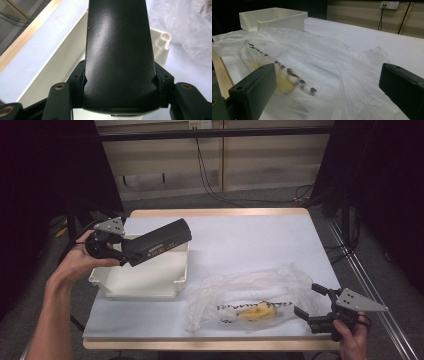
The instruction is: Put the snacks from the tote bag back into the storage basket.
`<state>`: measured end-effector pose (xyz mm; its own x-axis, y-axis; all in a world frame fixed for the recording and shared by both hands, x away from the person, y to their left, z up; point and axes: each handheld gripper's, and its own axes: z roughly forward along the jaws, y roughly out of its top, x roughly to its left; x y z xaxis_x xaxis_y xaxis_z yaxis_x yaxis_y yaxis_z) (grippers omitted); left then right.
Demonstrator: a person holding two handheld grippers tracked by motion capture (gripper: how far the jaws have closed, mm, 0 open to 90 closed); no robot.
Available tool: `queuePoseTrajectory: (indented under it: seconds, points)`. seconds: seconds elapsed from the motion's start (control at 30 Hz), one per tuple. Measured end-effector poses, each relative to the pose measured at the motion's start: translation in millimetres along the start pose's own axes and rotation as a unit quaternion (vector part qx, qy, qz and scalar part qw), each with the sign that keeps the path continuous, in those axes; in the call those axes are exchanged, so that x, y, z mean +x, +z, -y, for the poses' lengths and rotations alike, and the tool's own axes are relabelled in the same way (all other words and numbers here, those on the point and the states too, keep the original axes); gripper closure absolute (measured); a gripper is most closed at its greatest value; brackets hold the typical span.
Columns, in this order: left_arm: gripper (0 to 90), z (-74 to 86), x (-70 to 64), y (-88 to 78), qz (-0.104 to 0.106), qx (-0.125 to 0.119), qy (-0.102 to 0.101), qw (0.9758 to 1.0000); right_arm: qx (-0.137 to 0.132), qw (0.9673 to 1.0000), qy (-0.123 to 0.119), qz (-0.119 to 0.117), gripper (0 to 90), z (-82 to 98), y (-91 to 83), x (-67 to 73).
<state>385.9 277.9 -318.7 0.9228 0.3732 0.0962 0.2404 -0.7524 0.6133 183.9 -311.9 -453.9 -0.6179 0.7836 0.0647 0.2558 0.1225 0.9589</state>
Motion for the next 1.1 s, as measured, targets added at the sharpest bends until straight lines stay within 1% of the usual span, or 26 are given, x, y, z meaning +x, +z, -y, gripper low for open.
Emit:
queuePoseTrajectory:
  seconds: [0.1,0.13,0.17,0.2,0.27,0.3,0.33,0.4,0.47,0.53,0.57,0.6,0.77,0.9,0.97,1.0,1.1]
  points:
    - [42.9,5.1,1.6,-1.9,0.001,0.002,-0.001,1.0,0.0,1.0,0.001,0.002,0.9,-0.1,0.0,-0.3]
    - [42.9,8.0,2.2,-1.8,-0.005,0.002,-0.001,1.0,0.0,1.0,0.001,0.001,0.9,-0.1,0.1,-0.1]
    - [42.9,10.9,3.6,-1.9,0.0,0.005,-0.005,1.0,0.001,1.0,0.0,0.001,0.9,0.0,-0.2,-0.1]
    - [42.9,14.1,5.1,-1.7,-0.003,0.007,-0.009,0.9999,0.0,1.0,-0.001,0.0,0.9,0.1,-0.2,0.0]
    - [42.9,20.5,8.6,0.1,-0.001,0.016,-0.01,0.9998,0.001,1.0,-0.001,0.001,0.9,0.2,-0.5,0.1]
    - [42.9,23.2,9.0,1.8,-0.004,0.019,-0.011,0.9997,0.001,1.0,-0.001,0.001,0.8,0.3,-0.6,0.1]
    - [42.9,25.5,9.8,3.2,-0.001,0.023,-0.012,0.9997,0.002,1.0,-0.001,0.0,0.9,0.3,-0.5,-0.1]
    - [42.9,29.8,11.4,7.0,0.008,0.021,-0.01,0.9997,0.003,1.0,-0.003,0.0,0.8,0.5,0.2,-0.2]
    - [42.9,33.5,13.9,11.8,0.014,0.024,-0.01,0.9996,0.005,1.0,-0.001,0.001,0.9,0.6,0.9,0.4]
    - [42.9,36.7,17.2,16.4,0.015,0.031,-0.007,0.9994,0.006,1.0,-0.003,-0.003,0.9,0.7,1.5,0.3]
    - [42.9,38.5,18.4,18.6,0.02,0.031,-0.009,0.9993,0.005,1.0,-0.004,-0.004,0.9,0.8,1.7,0.4]
    - [42.9,40.4,19.2,21.4,0.018,0.031,-0.011,0.9993,0.006,1.0,-0.004,-0.004,0.9,0.7,1.7,0.4]
    - [42.9,45.7,23.1,31.6,0.024,0.043,-0.002,0.9988,0.007,1.0,-0.001,-0.003,0.8,0.7,2.0,-0.1]
    - [42.9,48.8,27.2,38.9,0.028,0.043,-0.002,0.9987,0.007,1.0,-0.002,-0.004,0.8,0.8,2.0,-0.1]
    - [42.9,50.8,29.4,42.8,0.031,0.04,-0.006,0.9987,0.009,0.9999,-0.005,-0.003,0.8,1.1,1.7,-0.6]
    - [42.9,52.0,30.3,45.1,0.033,0.04,-0.008,0.9986,0.008,1.0,-0.002,-0.003,0.8,1.1,1.5,-0.3]
    - [42.9,55.4,32.2,52.1,0.036,0.045,-0.008,0.9983,0.006,1.0,-0.001,-0.002,0.8,1.3,1.2,-1.2]
